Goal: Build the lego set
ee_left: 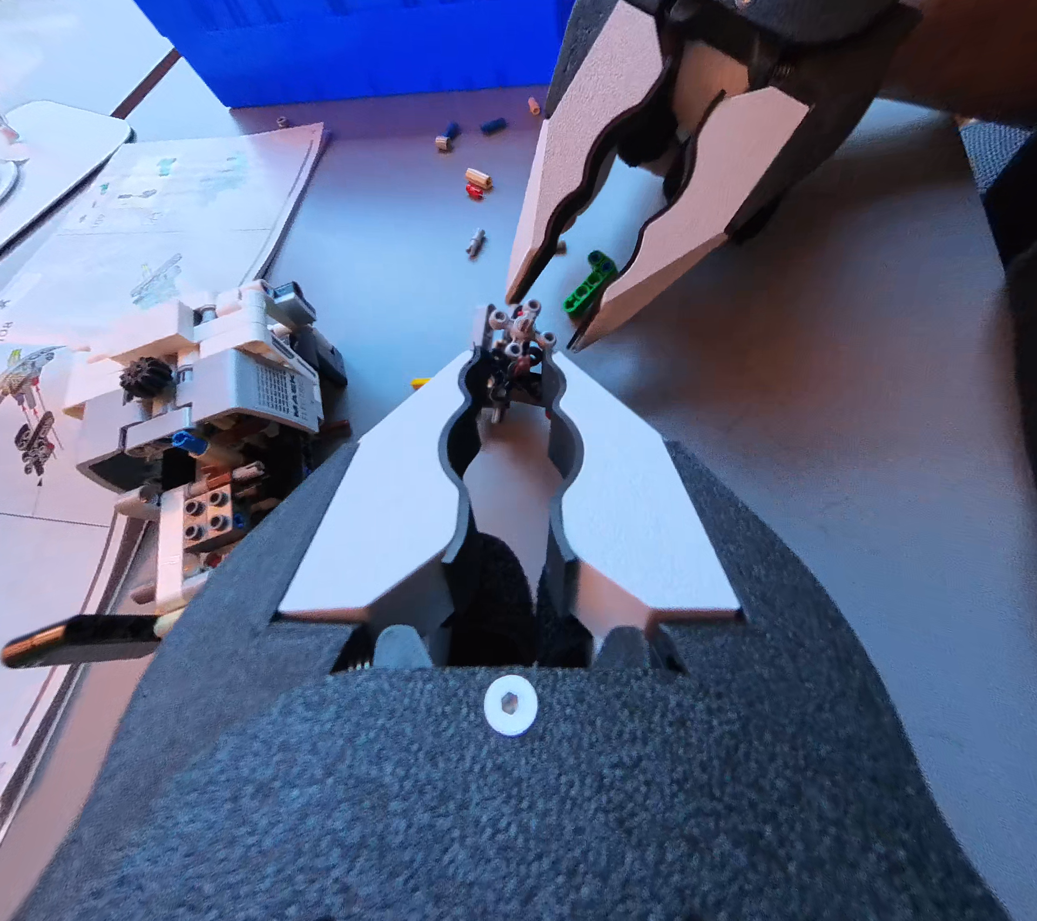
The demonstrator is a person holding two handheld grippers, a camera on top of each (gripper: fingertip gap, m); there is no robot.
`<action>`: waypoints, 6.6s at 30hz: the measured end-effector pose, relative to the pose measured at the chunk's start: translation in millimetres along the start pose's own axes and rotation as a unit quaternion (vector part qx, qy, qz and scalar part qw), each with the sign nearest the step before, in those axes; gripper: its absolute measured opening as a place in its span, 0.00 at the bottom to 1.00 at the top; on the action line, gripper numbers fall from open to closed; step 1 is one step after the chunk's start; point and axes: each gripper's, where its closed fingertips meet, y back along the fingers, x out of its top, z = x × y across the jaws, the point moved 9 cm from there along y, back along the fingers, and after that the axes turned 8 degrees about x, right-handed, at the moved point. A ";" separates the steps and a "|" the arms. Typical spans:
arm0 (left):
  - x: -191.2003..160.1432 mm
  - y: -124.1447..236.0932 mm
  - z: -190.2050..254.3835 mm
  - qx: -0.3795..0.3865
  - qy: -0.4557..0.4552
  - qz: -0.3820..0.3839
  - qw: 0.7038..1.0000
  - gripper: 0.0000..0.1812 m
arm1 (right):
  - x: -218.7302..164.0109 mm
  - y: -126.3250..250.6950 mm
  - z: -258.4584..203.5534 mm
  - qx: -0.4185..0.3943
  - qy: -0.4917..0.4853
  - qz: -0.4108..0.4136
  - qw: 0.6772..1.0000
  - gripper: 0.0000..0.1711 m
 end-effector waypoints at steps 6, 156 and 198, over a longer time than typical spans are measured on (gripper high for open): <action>1.5 1.1 -3.0 -0.007 0.024 0.007 1.000 0.09 | 2.0 -2.0 3.4 -0.050 0.056 0.002 0.997 0.14; 24.1 -32.4 -22.1 0.088 0.019 0.143 0.986 0.06 | -36.7 73.2 56.2 -0.257 -0.141 0.101 0.951 0.08; 10.2 8.3 -7.2 -0.034 0.005 0.175 0.984 0.06 | 62.3 71.0 9.2 -0.031 0.113 0.080 0.990 0.04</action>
